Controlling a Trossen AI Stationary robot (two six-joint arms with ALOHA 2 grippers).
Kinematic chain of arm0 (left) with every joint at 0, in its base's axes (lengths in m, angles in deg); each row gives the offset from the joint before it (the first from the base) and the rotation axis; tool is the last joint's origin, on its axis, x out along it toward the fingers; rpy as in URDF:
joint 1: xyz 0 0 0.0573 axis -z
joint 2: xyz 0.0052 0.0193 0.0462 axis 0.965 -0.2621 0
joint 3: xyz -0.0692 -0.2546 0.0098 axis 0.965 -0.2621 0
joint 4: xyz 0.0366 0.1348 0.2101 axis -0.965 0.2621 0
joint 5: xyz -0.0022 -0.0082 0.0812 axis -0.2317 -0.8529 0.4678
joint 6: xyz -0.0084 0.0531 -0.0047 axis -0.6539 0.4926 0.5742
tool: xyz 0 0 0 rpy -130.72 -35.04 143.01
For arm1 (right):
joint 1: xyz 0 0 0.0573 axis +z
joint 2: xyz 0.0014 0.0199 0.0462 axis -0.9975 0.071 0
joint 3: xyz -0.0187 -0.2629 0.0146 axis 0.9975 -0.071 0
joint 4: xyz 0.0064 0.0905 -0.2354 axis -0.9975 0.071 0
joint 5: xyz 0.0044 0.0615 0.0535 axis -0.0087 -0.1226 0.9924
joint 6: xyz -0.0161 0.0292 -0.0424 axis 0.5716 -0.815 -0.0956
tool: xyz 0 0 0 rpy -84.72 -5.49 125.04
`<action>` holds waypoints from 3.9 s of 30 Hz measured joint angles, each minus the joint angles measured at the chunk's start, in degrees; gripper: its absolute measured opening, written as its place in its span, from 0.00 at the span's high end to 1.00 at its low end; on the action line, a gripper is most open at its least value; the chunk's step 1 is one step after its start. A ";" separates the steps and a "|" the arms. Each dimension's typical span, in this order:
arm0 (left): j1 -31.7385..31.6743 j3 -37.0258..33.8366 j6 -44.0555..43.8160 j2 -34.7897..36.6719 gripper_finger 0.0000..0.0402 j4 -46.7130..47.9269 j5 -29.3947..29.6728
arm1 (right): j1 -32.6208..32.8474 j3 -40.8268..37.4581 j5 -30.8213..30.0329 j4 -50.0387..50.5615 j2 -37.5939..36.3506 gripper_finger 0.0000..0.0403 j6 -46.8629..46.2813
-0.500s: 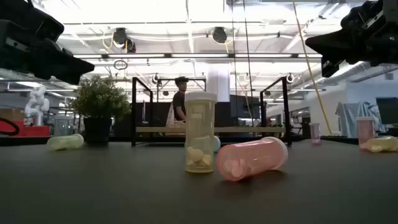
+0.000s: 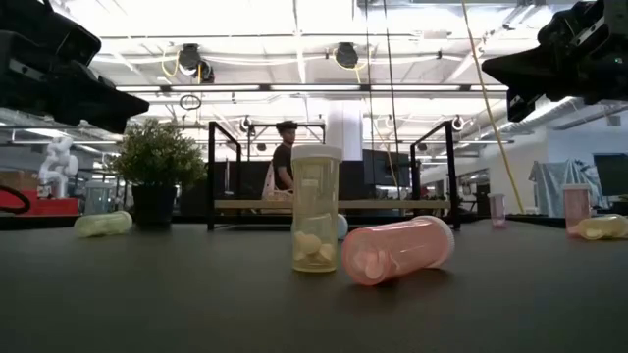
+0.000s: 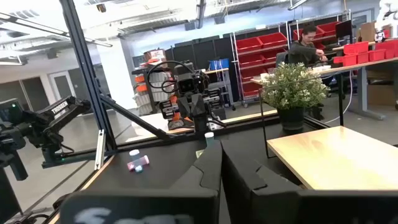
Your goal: Pick and place medicine bottles onto shelf by color
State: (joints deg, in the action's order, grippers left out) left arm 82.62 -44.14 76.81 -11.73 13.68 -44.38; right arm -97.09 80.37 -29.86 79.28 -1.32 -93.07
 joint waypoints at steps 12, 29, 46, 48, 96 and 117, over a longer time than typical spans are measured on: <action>0.00 0.00 0.00 0.00 0.95 0.01 0.00 | 0.00 -0.01 0.01 -0.02 0.00 1.00 0.01; -0.02 0.00 0.02 0.00 0.95 0.01 0.00 | -0.02 0.00 0.01 -0.01 0.00 1.00 0.01; 0.00 0.00 0.02 0.00 0.95 0.01 0.00 | 0.00 -0.01 -1.36 -7.11 0.01 1.00 -6.38; 0.00 0.00 0.01 -0.01 0.95 0.00 0.00 | 0.03 -0.01 -6.84 -6.90 0.37 1.00 -8.47; -0.02 -0.02 -41.85 0.00 0.95 -42.06 18.49 | 5.56 43.94 -5.97 22.24 28.87 1.00 6.53; -0.87 50.99 -36.46 -22.24 0.95 46.42 16.74 | 8.45 43.98 -25.60 19.85 50.50 1.00 -17.90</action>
State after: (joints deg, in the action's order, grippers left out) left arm 81.74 6.85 40.35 -33.97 60.10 -27.63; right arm -88.64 124.35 -55.46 99.13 49.19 -110.97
